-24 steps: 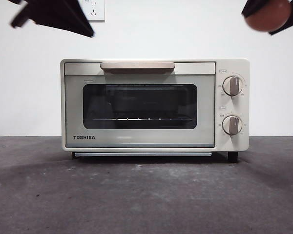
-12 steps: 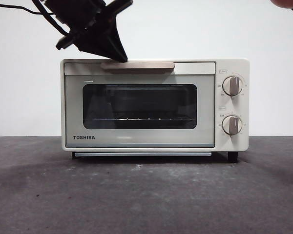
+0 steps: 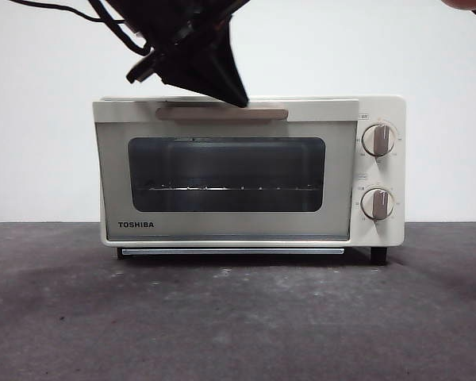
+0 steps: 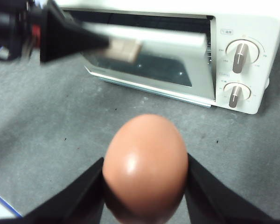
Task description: Eggoven
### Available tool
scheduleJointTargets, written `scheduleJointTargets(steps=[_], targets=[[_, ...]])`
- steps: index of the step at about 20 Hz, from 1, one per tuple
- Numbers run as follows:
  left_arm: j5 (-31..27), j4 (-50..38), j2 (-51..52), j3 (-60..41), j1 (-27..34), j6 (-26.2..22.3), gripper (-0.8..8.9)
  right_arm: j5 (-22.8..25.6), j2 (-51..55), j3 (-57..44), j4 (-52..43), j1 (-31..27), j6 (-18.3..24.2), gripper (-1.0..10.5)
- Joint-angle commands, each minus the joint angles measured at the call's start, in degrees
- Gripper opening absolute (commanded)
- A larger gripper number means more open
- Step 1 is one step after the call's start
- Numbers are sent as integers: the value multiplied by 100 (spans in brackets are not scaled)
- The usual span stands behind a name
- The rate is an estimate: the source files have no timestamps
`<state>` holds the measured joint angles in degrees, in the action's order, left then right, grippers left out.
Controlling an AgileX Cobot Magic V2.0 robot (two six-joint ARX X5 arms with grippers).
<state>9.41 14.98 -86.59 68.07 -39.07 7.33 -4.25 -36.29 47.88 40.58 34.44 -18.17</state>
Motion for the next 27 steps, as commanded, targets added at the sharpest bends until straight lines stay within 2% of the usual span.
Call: scheduleJointTargets(steps=[1, 7, 14, 18, 22, 27], targets=[[-48, 503, -186, -11, -254, -52, 7, 26, -24, 61, -81, 42, 85, 3], [-48, 1266, -184, -11, -883, 81, 7, 26, -24, 61, -155, 42, 90, 3], [-48, 1279, 17, -11, -1064, 264, 7, 24, -96, 61, -155, 39, 98, 3], [-72, 1290, 728, -13, -776, 284, 7, 17, -428, 61, -229, 31, 98, 3], [-72, 1617, 1626, -81, -190, 282, 7, -205, -1008, 61, -870, 31, 55, 3], [-66, 1683, 2951, -942, 570, 374, 6, -345, -2006, 61, -1880, 31, -33, 3]])
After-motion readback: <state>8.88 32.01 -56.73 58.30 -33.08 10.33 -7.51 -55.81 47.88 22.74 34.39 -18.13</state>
